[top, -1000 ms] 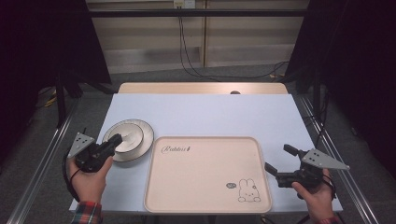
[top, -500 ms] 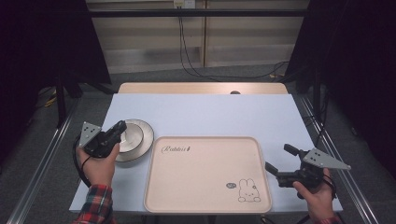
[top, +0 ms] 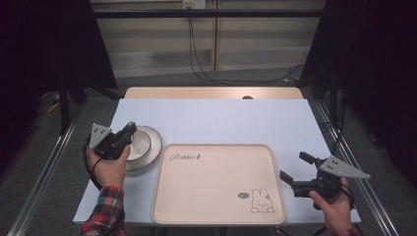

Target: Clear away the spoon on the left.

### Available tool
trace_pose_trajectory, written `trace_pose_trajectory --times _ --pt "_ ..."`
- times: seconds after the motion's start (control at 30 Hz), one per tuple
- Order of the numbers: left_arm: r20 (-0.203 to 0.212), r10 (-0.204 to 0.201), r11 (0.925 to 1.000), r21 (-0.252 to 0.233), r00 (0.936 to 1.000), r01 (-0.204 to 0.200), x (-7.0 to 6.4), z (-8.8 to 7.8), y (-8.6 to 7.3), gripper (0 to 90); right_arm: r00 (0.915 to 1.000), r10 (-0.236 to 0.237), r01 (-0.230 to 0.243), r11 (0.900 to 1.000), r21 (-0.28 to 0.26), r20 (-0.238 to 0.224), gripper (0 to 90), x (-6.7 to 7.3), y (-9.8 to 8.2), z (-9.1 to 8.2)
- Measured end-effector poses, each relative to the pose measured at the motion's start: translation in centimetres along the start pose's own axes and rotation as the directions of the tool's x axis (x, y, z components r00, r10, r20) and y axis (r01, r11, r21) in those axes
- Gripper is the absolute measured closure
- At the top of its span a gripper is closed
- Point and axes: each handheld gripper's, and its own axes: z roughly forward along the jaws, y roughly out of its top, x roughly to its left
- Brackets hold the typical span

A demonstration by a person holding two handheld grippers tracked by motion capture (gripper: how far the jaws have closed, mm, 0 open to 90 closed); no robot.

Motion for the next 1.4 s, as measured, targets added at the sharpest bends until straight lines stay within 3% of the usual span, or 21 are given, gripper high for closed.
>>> trace_pose_trajectory --times 0.63,0.67,0.87,1.4 --pt "-0.035 -0.008 0.9998 0.016 0.9993 0.009 0.5 0.4 0.0 85.3 1.0000 0.000 0.000 1.000 0.008 0.000 0.8 0.0 -0.1 0.0" --pt "-0.030 -0.029 0.9993 0.025 0.9991 0.029 0.5 0.4 0.1 85.3 1.0000 0.004 -0.004 1.000 0.004 0.001 0.8 -0.1 -0.1 0.1" --pt "-0.020 -0.047 0.9986 0.023 0.9987 0.047 0.6 -0.1 0.8 85.3 1.0000 0.002 -0.002 1.000 0.008 -0.002 0.8 -0.1 -0.1 0.0" --pt "0.029 -0.069 0.9976 0.002 0.9972 0.069 0.0 -1.1 3.4 85.4 1.0000 -0.001 0.001 1.000 0.011 0.002 0.7 -0.1 -0.1 0.0"
